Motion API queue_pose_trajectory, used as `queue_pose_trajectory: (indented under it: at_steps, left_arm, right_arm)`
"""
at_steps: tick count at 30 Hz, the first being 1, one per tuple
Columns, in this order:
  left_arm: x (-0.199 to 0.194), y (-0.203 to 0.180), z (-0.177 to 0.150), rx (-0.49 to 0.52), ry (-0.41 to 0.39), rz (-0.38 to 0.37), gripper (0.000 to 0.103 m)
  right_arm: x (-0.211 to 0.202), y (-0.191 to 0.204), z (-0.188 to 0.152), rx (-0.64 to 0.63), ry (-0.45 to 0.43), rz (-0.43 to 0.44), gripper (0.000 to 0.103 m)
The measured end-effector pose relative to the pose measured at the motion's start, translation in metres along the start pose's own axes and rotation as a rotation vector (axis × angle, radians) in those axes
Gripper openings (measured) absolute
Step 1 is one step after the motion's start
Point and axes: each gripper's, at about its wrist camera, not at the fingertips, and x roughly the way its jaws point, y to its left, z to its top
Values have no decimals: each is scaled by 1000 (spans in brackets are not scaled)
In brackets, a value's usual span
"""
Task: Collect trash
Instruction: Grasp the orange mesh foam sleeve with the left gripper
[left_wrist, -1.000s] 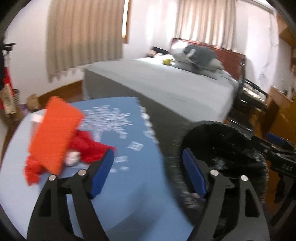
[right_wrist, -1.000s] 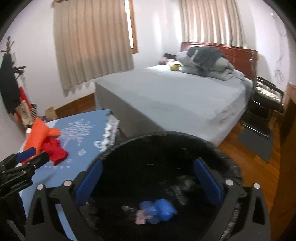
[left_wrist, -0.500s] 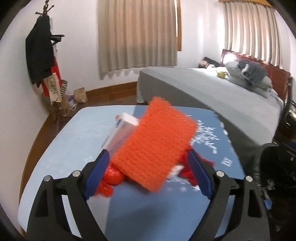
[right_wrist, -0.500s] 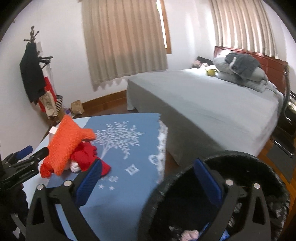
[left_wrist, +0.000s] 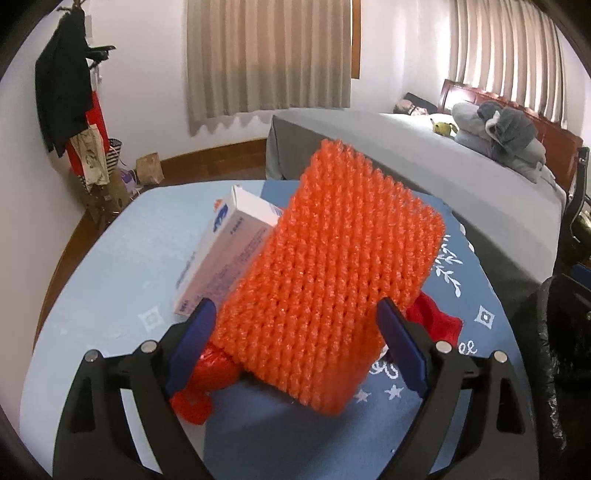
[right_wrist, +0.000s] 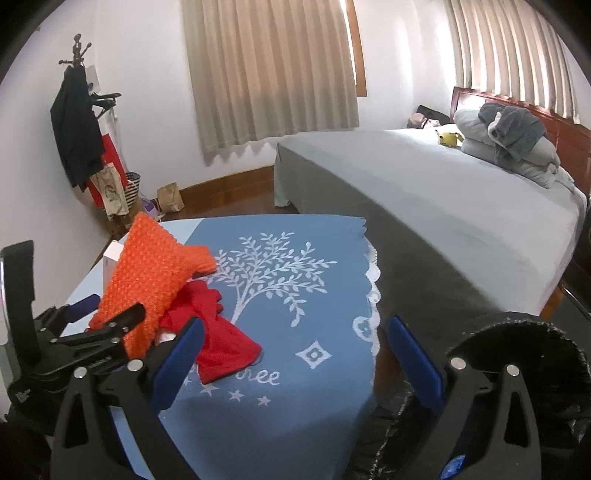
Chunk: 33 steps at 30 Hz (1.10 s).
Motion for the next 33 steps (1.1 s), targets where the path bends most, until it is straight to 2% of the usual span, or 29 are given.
queue_pose_trajectory:
  at_steps: [3,6,8,9,10,11,14,18,19,21,22,23,26,31,33]
  left_arm:
    - [2,2,-1,-9,-7,-5,83]
    - [0,3,-4,-17,-5,-23,59]
    - [-1,2,-6,-23,1,-39,32]
    - [-1,2,-7,-26,6,-50,26]
    - [-1,2,-10,-25,8,-51,15]
    - [-2,1,-11,-23,9,-56,10]
    - [-6,0,-15,-21,3,-75,6]
    - [-15,-4,-21,-31,7,-99,6]
    - [-16,-4,-22,-32,9,-97,10]
    - [-21,-5,-22,-33,5,-105,27]
    - [-24,-7,-23,-31,-6,-101,46]
    - [-26,-7,-23,-30,-16,-97,61]
    - [-27,-10,-18,-19,-39,-96,71]
    - [-10,-15,-8,-3,-19,-96,81]
    - [0,-18,-7,8,4,-109,81]
  right_arm:
    - [2,1,-1,-1,7,0,97]
    - [2,0,-1,0,8,-3,97]
    - [3,0,-1,2,8,-5,97]
    - [3,0,-1,5,9,-6,97]
    - [4,0,-1,6,10,-5,97]
    - [4,0,-2,7,11,-4,97]
    - [3,1,-3,4,10,-3,97]
    - [2,1,-3,3,11,-2,97]
    - [2,1,-3,2,11,-3,97]
    - [2,-1,-3,1,11,-5,97]
    - [2,-2,-3,0,11,-6,97]
    - [3,-2,-4,1,13,-8,97]
    - [3,-4,-5,7,15,-9,97]
    - [4,-5,-5,8,15,-10,97]
    - [5,-6,-5,8,17,-12,97]
